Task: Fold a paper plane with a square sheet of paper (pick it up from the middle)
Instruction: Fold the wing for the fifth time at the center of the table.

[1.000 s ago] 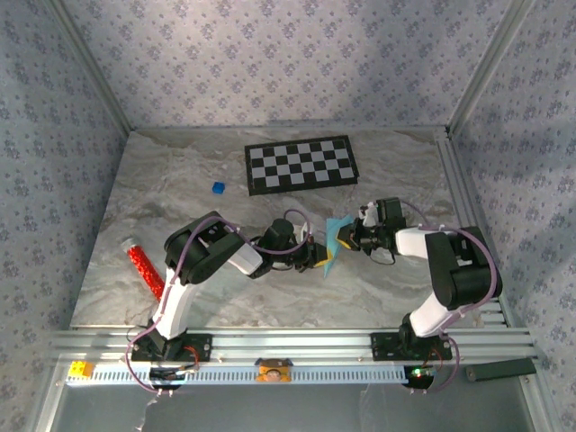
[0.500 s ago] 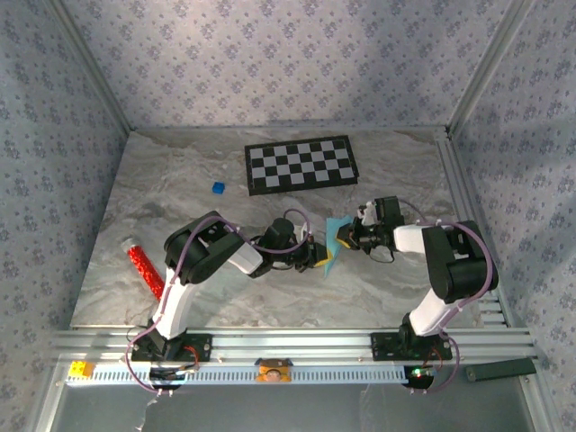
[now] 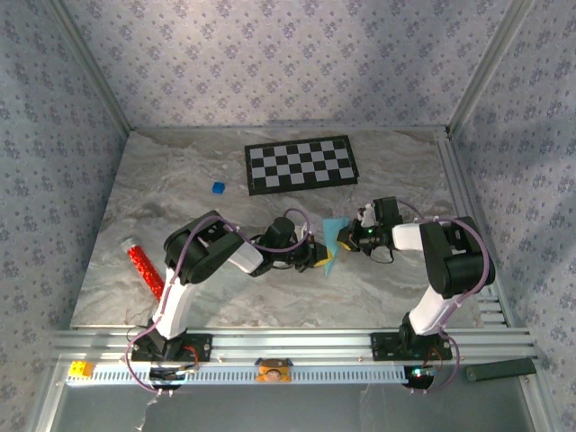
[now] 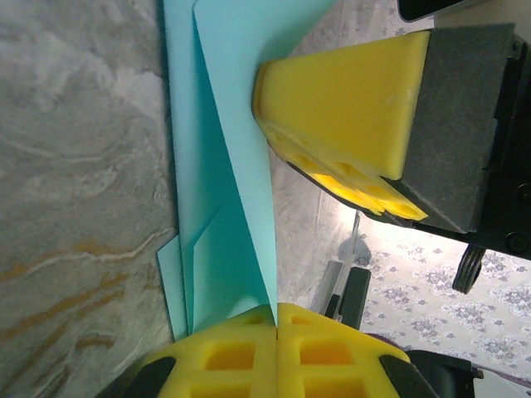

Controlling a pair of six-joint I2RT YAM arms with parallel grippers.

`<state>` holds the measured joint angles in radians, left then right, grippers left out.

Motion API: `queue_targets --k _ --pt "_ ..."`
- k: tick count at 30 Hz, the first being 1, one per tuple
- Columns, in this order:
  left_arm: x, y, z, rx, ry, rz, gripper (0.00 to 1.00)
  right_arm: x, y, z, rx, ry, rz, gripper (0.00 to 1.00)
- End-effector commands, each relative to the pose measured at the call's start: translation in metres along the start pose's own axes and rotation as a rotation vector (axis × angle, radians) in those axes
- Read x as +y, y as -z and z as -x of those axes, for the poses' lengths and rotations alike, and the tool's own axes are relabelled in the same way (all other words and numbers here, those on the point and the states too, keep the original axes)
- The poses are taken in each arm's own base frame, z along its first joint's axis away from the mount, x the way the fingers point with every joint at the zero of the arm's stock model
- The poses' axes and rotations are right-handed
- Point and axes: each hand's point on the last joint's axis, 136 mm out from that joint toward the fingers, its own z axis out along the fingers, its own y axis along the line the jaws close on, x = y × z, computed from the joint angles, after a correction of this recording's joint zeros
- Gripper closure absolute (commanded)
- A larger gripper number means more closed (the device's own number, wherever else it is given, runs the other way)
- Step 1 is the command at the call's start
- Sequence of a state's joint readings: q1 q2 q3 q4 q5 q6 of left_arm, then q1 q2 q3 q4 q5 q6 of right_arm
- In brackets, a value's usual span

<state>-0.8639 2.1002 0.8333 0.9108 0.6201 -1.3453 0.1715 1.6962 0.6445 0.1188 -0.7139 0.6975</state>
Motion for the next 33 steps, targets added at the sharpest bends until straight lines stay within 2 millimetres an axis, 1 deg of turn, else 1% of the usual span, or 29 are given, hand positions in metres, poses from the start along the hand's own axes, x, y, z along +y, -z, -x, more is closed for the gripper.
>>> queue_targets --k 1,4,5,7,10,14,18,21,25,29,33 --pt "0.071 0.003 -0.009 0.001 0.109 0.204 0.98 -0.021 -0.004 -0.005 0.024 -0.023 -0.083 0.92" --pt "0.075 0.006 -0.01 0.003 0.109 0.221 0.93 -0.025 -0.005 -0.008 0.037 -0.025 -0.105 0.93" --pt "0.076 0.007 -0.011 0.003 0.107 0.227 0.9 -0.026 -0.004 -0.009 0.039 -0.027 -0.112 0.93" --pt "0.077 0.009 -0.013 0.01 0.099 0.243 0.86 -0.027 -0.004 -0.009 0.038 -0.03 -0.126 0.93" --pt "0.078 0.012 -0.018 0.024 0.076 0.282 0.82 -0.028 -0.005 -0.01 0.046 -0.03 -0.132 0.93" --pt "0.079 0.014 -0.025 0.061 0.042 0.34 0.83 -0.028 -0.005 -0.011 0.049 -0.035 -0.141 0.93" --pt "0.08 0.015 -0.029 0.075 0.018 0.377 0.87 -0.029 -0.004 -0.011 0.049 -0.036 -0.149 0.93" --pt "0.08 0.016 -0.031 0.082 0.012 0.383 0.91 -0.029 -0.004 -0.011 0.048 -0.035 -0.152 0.93" --pt "0.074 0.016 -0.035 0.097 -0.004 0.368 0.93 -0.03 -0.004 -0.012 0.052 -0.036 -0.157 0.94" --pt "0.072 0.017 -0.039 0.118 -0.01 0.373 0.9 -0.03 -0.002 -0.012 0.05 -0.034 -0.162 0.94" --pt "0.068 0.017 -0.045 0.145 -0.017 0.365 0.89 -0.03 -0.003 -0.013 0.053 -0.034 -0.164 0.94"
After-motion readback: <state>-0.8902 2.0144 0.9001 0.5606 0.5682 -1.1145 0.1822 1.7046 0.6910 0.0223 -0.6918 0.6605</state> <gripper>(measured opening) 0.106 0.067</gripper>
